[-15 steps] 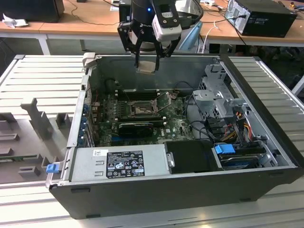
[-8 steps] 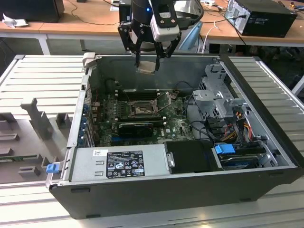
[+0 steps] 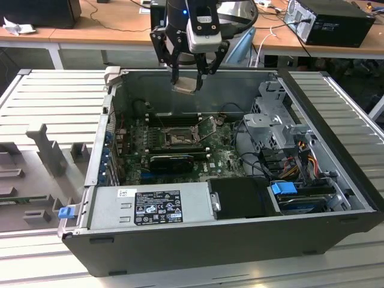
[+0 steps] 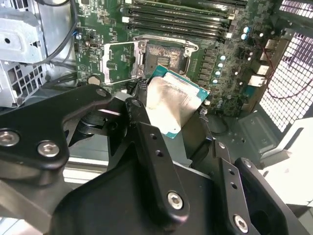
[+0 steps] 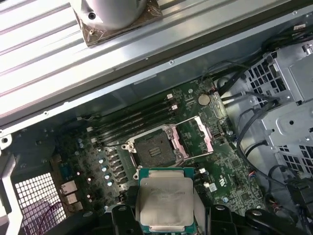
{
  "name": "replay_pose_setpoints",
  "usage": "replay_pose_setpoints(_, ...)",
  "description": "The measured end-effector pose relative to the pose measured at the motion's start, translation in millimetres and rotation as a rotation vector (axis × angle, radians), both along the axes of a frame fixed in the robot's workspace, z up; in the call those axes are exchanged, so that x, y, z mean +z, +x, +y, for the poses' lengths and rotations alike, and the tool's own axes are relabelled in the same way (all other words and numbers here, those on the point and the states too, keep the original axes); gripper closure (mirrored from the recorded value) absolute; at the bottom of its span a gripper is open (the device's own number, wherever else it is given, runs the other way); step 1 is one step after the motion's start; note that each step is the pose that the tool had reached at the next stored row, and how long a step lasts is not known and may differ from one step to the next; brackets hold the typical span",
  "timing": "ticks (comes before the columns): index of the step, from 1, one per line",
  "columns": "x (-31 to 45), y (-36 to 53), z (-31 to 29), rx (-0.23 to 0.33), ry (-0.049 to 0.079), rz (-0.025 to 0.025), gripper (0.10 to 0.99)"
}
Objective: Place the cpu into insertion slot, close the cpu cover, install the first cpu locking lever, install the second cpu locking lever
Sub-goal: 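Place the cpu into insertion slot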
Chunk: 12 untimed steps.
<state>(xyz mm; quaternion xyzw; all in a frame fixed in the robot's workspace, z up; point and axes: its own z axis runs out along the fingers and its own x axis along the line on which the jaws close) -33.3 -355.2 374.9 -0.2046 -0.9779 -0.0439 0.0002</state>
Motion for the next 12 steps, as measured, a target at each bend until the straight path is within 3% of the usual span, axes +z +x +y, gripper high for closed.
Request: replay_pose_setpoints(12, -3.5, 0.2, 0.0, -0.235, -0.004, -0.0002, 0.557)
